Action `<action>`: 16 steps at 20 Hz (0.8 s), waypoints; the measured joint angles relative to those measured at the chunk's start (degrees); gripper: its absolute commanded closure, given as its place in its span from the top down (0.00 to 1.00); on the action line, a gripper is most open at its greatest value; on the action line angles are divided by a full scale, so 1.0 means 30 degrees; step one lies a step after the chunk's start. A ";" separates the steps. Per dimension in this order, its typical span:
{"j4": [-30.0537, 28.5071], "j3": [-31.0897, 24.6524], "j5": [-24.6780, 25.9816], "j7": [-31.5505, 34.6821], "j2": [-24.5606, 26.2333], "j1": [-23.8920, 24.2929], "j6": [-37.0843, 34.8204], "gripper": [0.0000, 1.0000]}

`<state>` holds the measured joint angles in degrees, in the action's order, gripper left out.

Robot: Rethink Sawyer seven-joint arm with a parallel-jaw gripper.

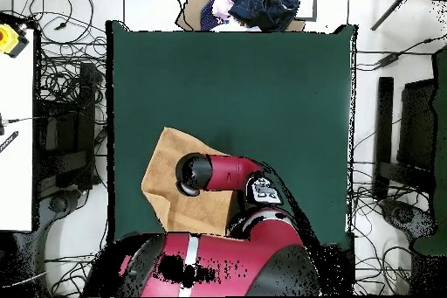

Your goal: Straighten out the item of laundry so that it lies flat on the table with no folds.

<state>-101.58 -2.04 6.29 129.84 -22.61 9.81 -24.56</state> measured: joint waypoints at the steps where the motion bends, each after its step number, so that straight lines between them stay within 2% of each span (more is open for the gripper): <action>1: 0.0069 0.0000 0.0000 0.0000 0.0020 0.0002 -0.0119 0.00; 16: 0.0467 -0.0030 0.0012 0.0000 0.0073 0.0167 -0.0706 0.00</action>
<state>-100.18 -2.13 6.32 129.84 -22.39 10.31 -26.68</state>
